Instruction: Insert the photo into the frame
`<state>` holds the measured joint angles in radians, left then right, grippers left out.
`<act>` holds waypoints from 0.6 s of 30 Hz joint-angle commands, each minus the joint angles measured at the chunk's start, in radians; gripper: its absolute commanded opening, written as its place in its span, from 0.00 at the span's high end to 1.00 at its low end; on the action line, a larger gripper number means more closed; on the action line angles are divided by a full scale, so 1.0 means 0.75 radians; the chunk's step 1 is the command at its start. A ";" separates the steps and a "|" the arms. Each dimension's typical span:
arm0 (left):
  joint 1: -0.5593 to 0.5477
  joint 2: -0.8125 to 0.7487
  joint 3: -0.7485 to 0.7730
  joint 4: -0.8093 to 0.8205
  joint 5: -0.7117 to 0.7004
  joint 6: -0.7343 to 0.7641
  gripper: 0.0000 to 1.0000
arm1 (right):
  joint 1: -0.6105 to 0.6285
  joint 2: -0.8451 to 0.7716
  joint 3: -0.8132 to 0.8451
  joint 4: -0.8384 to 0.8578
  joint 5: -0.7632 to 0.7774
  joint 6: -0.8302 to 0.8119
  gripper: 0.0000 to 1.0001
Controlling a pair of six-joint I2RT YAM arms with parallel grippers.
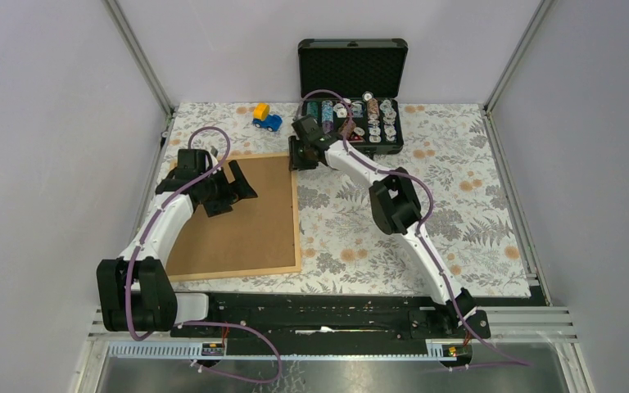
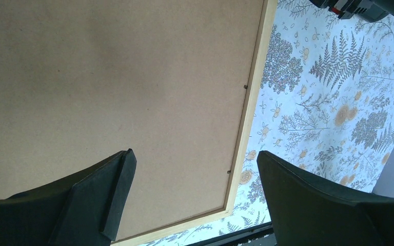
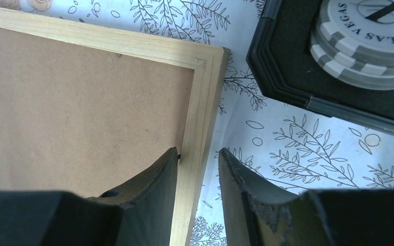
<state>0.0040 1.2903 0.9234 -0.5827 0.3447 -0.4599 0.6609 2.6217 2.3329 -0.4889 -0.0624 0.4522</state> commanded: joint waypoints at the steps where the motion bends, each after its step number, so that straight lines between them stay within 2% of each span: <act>1: 0.000 -0.049 0.062 0.009 -0.011 0.028 0.01 | 0.068 0.122 0.013 -0.309 0.226 -0.084 0.59; 11: 0.001 -0.061 0.094 -0.029 -0.024 0.036 0.01 | 0.132 0.263 0.170 -0.454 0.390 -0.108 0.60; 15: 0.000 -0.075 0.101 -0.056 -0.033 0.035 0.01 | 0.153 0.336 0.307 -0.547 0.440 -0.132 0.60; 17: 0.000 -0.086 0.108 -0.077 -0.046 0.037 0.01 | 0.156 0.339 0.314 -0.535 0.382 -0.158 0.57; 18: -0.001 -0.094 0.112 -0.091 -0.058 0.041 0.01 | 0.153 0.335 0.317 -0.523 0.306 -0.163 0.52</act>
<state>0.0040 1.2652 0.9531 -0.6323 0.3351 -0.4480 0.7532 2.7472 2.5996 -0.6830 0.2192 0.3859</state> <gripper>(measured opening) 0.987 0.425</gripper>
